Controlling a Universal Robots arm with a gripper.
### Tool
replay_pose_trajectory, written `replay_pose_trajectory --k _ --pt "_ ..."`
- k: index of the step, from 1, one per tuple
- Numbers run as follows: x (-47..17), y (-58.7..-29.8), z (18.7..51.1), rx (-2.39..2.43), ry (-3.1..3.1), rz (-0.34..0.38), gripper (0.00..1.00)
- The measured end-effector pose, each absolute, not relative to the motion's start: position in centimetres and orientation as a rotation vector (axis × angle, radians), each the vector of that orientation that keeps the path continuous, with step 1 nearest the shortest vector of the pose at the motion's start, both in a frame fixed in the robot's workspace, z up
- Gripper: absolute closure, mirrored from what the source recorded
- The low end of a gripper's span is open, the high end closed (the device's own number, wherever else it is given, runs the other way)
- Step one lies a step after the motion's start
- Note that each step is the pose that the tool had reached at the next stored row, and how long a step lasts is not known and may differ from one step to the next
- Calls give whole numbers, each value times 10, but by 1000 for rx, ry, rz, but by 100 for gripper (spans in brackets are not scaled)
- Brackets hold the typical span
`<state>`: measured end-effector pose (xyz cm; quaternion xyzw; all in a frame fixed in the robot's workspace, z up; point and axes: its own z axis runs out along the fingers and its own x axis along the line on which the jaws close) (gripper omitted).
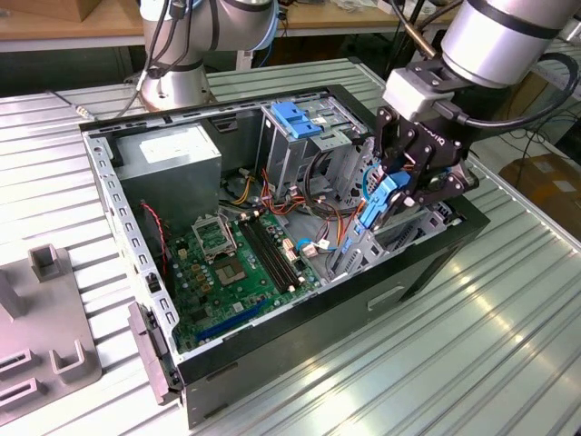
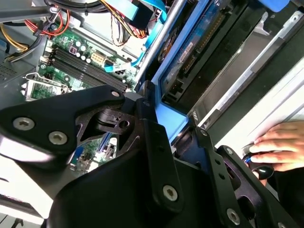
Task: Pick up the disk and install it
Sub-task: 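Insert the disk into the insertion slot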
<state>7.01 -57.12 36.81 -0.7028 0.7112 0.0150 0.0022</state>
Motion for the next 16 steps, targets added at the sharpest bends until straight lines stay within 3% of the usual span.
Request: replay_pose_trajectory --k 16 --pt "70 -572 353 -2205 2231 47 63"
